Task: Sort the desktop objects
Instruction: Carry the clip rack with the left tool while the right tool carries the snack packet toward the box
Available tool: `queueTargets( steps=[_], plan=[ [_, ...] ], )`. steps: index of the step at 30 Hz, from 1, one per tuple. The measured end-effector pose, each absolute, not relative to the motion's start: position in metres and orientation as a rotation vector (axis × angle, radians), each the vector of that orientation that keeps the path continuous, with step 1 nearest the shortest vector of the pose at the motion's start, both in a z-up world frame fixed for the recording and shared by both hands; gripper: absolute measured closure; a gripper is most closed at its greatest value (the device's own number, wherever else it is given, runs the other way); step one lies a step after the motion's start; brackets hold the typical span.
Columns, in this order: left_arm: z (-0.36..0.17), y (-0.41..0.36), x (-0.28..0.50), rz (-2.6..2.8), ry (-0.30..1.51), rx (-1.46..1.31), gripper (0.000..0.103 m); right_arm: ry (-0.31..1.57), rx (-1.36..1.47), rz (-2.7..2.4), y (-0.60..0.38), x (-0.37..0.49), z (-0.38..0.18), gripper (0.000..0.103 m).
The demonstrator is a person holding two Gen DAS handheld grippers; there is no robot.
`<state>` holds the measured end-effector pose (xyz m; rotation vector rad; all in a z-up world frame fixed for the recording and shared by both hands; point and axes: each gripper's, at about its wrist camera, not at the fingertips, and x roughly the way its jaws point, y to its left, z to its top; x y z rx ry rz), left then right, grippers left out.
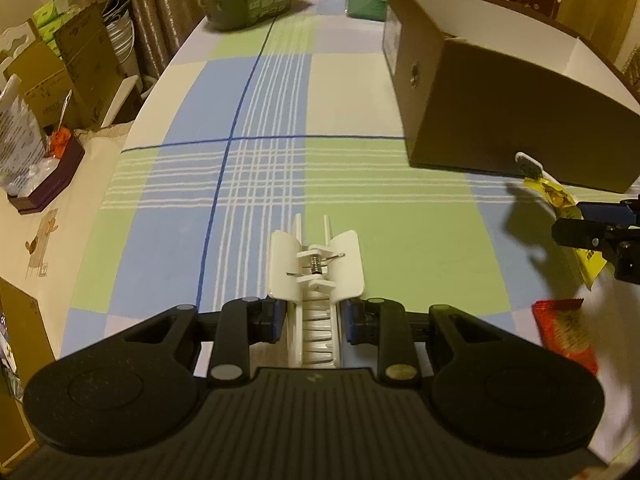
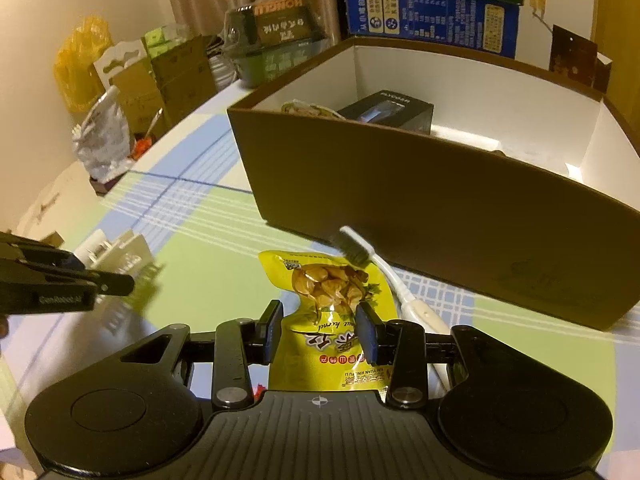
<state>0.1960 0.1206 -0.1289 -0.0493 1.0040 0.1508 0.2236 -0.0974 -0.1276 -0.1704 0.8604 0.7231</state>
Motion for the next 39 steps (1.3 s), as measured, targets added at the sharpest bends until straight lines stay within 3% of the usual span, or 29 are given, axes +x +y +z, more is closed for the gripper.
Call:
queueTargets(
  steps=[39],
  plan=[
    [-0.058,0.062,0.204,0.023,0.854,0.020,0.080,0.779,0.083,0.807,-0.161,0.216,-0.062,0.066]
  ],
)
